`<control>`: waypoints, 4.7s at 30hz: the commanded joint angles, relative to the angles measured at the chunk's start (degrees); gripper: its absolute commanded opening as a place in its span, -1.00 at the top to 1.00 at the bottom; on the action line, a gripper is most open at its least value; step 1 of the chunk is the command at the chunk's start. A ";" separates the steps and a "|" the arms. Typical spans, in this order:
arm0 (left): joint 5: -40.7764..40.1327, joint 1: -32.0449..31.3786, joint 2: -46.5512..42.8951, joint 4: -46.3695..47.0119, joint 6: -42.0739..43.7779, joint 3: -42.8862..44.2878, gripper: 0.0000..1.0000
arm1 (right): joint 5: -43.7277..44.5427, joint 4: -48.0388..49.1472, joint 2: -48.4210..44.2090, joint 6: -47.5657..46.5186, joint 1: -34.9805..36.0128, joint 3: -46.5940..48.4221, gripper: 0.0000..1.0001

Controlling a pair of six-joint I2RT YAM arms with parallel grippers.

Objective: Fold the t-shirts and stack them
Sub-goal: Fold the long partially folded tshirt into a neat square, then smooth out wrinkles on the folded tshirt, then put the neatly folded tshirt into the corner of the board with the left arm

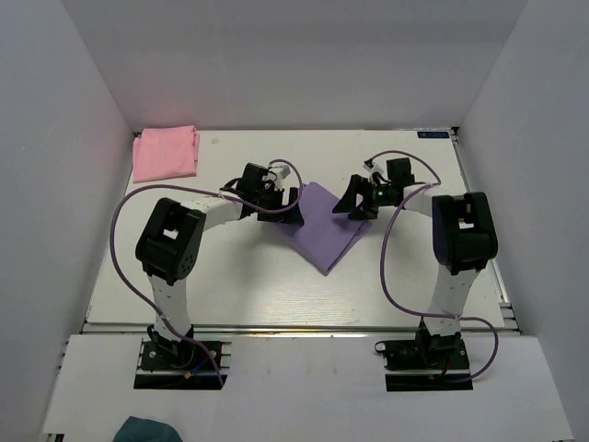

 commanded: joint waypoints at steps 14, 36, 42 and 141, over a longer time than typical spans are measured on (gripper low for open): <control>-2.87 -0.61 -8.07 -4.86 4.62 14.35 -1.00 | -2.31 -1.35 -16.22 -2.56 0.15 4.46 -0.81; 14.54 -0.61 10.25 -9.06 10.60 18.57 -1.00 | 1.39 -1.26 -25.98 -0.79 -3.01 -4.95 -0.81; 8.50 -1.14 0.92 -9.59 15.43 18.05 -1.00 | -0.99 -0.74 -29.31 -2.20 -2.84 -6.09 -0.81; -47.52 19.16 7.15 -8.63 43.65 46.08 1.00 | 35.32 6.56 -43.65 -0.97 -2.75 -23.94 -0.81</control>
